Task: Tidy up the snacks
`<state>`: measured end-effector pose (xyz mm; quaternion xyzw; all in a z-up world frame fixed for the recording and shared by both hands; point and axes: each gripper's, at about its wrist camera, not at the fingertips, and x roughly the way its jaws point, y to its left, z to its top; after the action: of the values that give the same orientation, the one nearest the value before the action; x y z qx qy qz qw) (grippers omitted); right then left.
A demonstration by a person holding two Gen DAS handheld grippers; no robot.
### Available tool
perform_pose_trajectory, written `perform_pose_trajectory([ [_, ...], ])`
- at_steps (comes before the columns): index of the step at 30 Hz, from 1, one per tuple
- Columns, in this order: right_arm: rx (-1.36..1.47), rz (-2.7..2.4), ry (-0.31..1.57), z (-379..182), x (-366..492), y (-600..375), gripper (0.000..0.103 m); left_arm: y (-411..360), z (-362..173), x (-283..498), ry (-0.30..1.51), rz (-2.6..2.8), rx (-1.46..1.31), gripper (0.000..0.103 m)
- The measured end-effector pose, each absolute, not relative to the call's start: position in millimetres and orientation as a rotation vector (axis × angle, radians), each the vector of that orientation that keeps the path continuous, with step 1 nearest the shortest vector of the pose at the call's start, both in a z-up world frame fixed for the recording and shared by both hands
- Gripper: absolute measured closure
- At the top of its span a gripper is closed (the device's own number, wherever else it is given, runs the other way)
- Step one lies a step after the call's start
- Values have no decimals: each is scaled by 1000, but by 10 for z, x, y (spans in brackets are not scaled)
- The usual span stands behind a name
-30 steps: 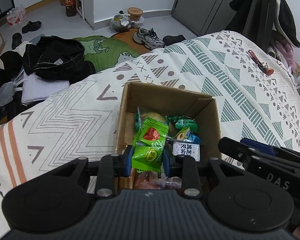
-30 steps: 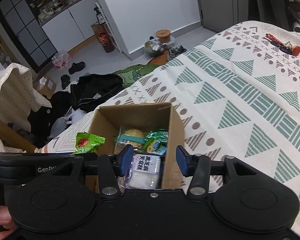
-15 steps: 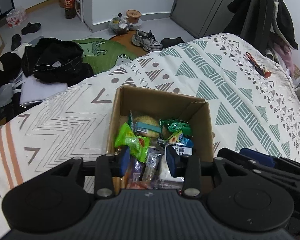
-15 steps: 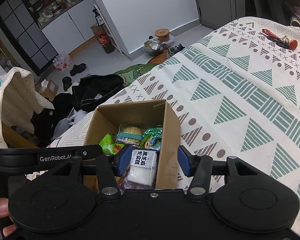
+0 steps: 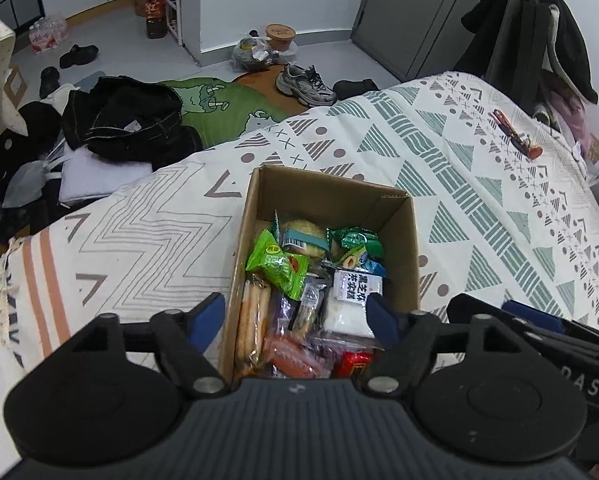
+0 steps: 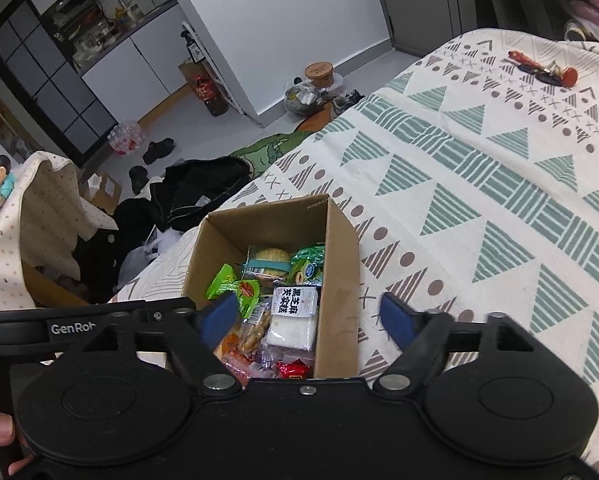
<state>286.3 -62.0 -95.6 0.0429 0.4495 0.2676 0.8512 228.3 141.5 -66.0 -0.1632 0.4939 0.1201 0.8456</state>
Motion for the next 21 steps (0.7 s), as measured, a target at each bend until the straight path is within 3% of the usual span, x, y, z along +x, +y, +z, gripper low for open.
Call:
perform_pose_trajectory([
  [4,101,555,921,-851,2794,-723,10,1362,-552,2203,1025,270,-326,17],
  [11,87,533,887,-696,2681,-918,0,1228,-372,2022,989,263,-296,13],
  [18,71,512,848,-522,2502,-1137,0,1086,-237,1829,950,249,-279,0],
  [21,57,499,824,-447,2407,-1228,0,1023,-185,1738,928,247,-274,0],
])
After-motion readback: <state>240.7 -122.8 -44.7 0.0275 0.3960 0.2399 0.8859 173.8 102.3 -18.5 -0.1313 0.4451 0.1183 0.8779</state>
